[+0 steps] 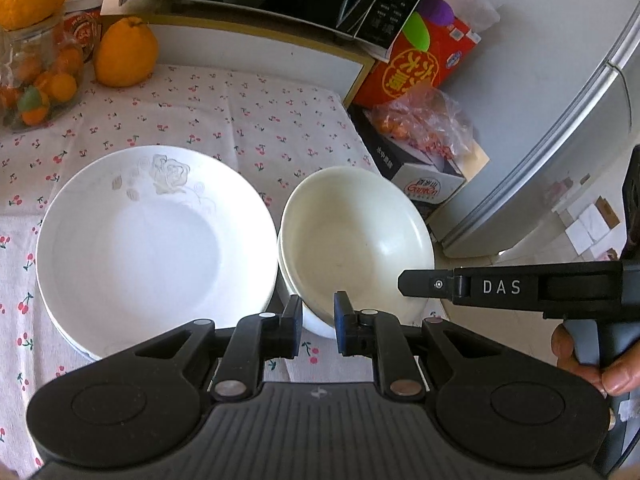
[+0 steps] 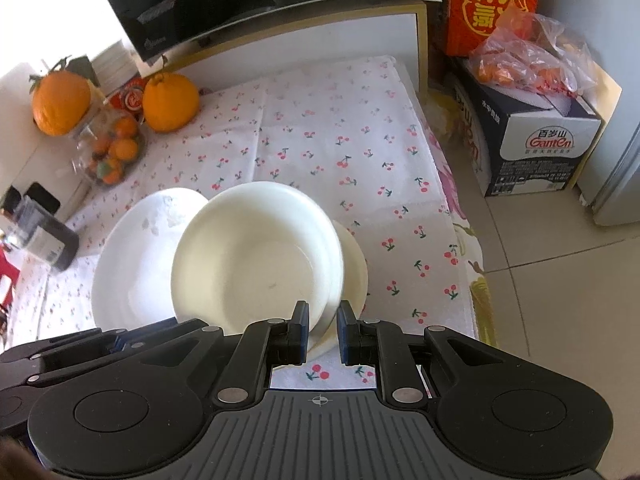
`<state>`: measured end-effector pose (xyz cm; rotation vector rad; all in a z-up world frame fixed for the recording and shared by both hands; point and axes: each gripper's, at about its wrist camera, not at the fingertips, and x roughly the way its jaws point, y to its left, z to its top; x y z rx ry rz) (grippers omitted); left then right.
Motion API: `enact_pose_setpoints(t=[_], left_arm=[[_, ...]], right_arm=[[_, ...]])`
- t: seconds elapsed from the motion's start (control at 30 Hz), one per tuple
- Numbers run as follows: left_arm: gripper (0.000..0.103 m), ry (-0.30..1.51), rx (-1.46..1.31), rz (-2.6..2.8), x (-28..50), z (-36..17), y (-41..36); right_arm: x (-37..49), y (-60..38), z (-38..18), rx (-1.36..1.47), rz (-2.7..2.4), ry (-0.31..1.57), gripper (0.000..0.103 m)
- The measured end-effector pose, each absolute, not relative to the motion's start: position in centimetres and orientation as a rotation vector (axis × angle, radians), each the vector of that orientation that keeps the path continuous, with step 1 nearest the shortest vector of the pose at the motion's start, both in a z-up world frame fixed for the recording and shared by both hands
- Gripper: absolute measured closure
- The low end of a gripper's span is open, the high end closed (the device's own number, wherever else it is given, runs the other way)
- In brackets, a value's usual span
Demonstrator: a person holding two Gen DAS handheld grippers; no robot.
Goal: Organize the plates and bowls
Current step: 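Carry the small white bowl over and lower it into the cream bowl with both grippers, then open both grippers and pull back from the nested bowls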
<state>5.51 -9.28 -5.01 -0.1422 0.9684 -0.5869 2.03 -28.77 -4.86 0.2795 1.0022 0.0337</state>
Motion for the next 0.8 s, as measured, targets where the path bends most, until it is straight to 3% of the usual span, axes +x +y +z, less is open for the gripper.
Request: enact_pose_setpoints(t=[0.4,0.8], left_arm=[[0.086,0.979,-0.108,-0.604,5.53,-5.25,-9.62],[0.071,0.94,-0.066,-0.625,5.09,-5.37,-9.93]], right_arm=[[2.24,-28.72,-5.07,0.253,0.045,1.021,0.087],[2.36,-29.23,-5.25,0.278,0.056,1.031,0.077]])
